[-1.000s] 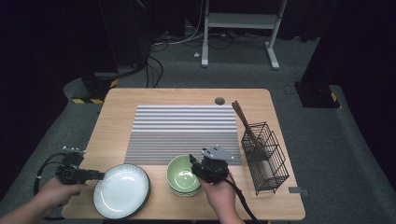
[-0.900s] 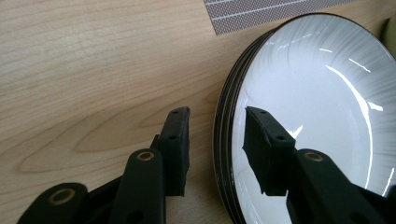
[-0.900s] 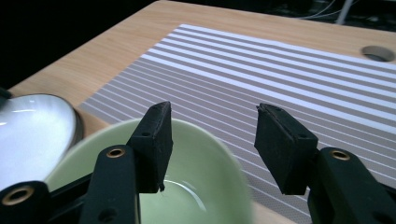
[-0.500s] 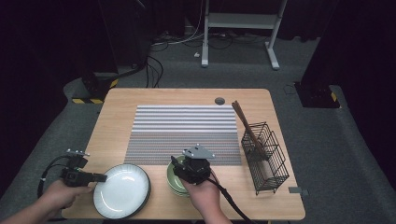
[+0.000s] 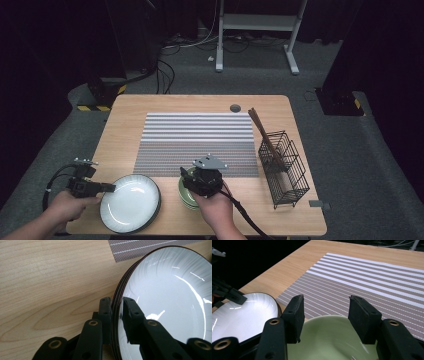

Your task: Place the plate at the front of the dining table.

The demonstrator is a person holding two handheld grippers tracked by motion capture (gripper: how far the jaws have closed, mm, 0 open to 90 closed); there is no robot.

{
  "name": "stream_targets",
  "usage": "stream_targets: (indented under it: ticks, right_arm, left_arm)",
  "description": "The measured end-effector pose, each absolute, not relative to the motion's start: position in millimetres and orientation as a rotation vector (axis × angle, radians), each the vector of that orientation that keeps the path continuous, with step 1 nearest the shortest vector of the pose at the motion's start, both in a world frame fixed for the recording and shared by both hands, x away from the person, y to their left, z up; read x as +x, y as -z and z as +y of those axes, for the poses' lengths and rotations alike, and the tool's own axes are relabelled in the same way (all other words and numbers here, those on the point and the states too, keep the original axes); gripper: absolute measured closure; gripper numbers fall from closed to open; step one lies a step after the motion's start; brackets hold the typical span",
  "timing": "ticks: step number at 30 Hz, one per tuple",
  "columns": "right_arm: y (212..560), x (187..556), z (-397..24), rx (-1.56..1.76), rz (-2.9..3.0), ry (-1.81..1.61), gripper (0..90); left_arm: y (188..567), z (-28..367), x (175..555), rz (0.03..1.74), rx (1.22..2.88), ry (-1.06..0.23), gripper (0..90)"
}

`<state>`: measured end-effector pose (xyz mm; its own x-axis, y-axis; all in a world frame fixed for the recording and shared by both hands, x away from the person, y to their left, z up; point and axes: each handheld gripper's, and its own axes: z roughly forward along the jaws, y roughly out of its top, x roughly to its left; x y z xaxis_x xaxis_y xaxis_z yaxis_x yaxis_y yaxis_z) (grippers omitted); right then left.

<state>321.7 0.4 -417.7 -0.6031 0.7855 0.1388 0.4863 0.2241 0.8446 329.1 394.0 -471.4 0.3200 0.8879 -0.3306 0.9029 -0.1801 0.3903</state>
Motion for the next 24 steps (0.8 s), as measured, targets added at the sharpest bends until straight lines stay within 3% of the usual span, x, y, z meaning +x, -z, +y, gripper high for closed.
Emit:
stream_targets:
  ticks: [24]
  right_arm:
    - [409,303,54,1.197,2.296,-1.367,46.3]
  left_arm:
    - [469,403,332,1.551,2.062,0.036,79.0]
